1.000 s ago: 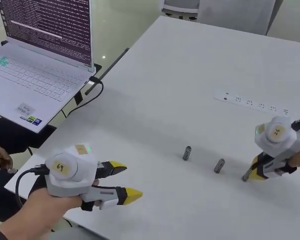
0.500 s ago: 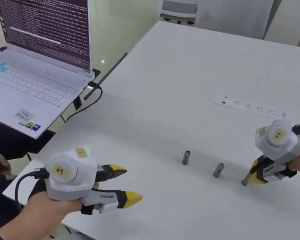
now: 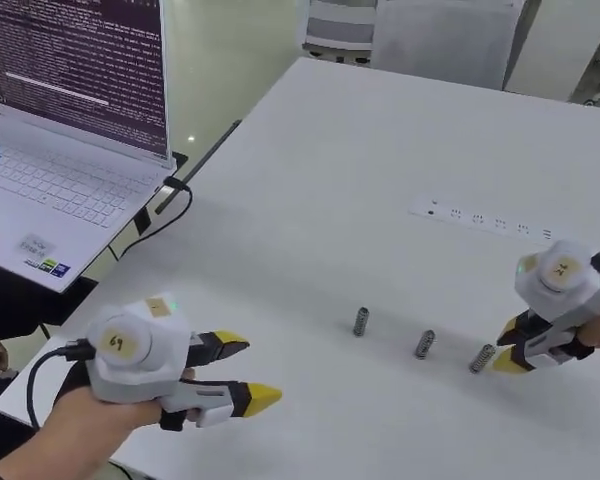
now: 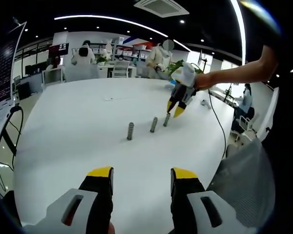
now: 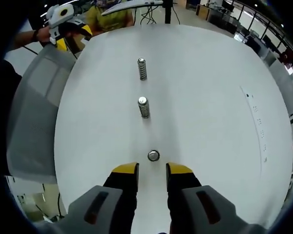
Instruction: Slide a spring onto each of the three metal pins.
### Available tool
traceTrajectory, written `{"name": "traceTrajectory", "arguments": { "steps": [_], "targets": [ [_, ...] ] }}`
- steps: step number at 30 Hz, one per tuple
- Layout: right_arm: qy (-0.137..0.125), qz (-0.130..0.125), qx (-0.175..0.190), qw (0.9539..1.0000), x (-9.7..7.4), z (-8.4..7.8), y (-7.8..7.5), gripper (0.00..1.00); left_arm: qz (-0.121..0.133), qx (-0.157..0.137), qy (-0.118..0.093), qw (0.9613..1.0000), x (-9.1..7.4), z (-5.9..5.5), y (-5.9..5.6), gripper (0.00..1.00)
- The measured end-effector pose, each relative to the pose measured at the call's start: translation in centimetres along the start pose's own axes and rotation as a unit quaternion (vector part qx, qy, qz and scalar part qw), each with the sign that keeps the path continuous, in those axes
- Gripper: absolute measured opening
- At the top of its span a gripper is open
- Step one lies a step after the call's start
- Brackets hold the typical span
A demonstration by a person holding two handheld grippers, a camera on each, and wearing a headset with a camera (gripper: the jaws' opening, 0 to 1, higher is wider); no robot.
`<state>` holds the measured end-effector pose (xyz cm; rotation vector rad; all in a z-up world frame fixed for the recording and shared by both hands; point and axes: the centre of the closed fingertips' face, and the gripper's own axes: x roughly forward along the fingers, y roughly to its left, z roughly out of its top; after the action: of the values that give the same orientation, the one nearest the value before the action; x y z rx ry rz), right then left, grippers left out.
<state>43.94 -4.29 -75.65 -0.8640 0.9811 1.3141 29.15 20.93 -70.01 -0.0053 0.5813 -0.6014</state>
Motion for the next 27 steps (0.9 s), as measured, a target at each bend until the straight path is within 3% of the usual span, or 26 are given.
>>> {"name": "traceTrajectory", "arguments": {
  "steps": [5, 9, 15, 27],
  "targets": [
    [-0.014, -0.009, 0.022, 0.9996, -0.4, -0.4, 0.6, 0.24, -0.002, 0.003, -0.002, 1.0, 0.1, 0.2, 0.0, 0.42],
    [-0.044, -0.02, 0.06, 0.997, -0.9, -0.5, 1.0, 0.26, -0.004, 0.006, -0.006, 1.0, 0.2, 0.7, -0.1, 0.42],
    [-0.106, -0.037, 0.124, 0.986, -1.8, -0.6, 1.6, 0.3, -0.007, 0.011, -0.014, 0.9998, 0.5, 1.5, -0.2, 0.42],
    [-0.178, -0.058, 0.193, 0.9631, -4.1, -1.3, 3.1, 0.37, -0.015, 0.018, -0.017, 0.9996, 0.8, 2.0, -0.6, 0.42]
  ]
}}
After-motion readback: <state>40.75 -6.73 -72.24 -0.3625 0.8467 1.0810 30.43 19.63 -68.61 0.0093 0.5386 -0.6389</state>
